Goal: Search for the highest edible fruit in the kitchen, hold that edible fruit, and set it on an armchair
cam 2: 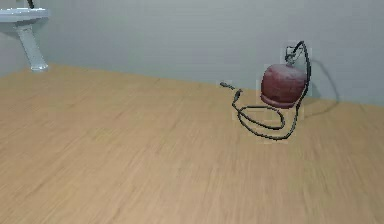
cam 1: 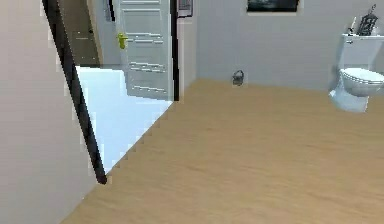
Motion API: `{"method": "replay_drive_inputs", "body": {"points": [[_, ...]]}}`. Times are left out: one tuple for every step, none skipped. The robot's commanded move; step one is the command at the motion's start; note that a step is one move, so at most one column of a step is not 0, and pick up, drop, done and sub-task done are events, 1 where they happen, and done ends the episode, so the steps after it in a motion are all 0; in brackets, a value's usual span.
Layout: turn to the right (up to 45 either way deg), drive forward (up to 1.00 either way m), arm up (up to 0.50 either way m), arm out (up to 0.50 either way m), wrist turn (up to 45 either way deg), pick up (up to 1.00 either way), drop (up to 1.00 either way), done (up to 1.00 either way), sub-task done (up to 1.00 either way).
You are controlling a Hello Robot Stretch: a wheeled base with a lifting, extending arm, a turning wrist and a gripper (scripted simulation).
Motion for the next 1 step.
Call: {"method": "replay_drive_inputs", "body": {"points": [[-3.0, 0.00, 0.00, 0.00, 0.0, 0.00, 0.00, 0.00, 0.00]]}}
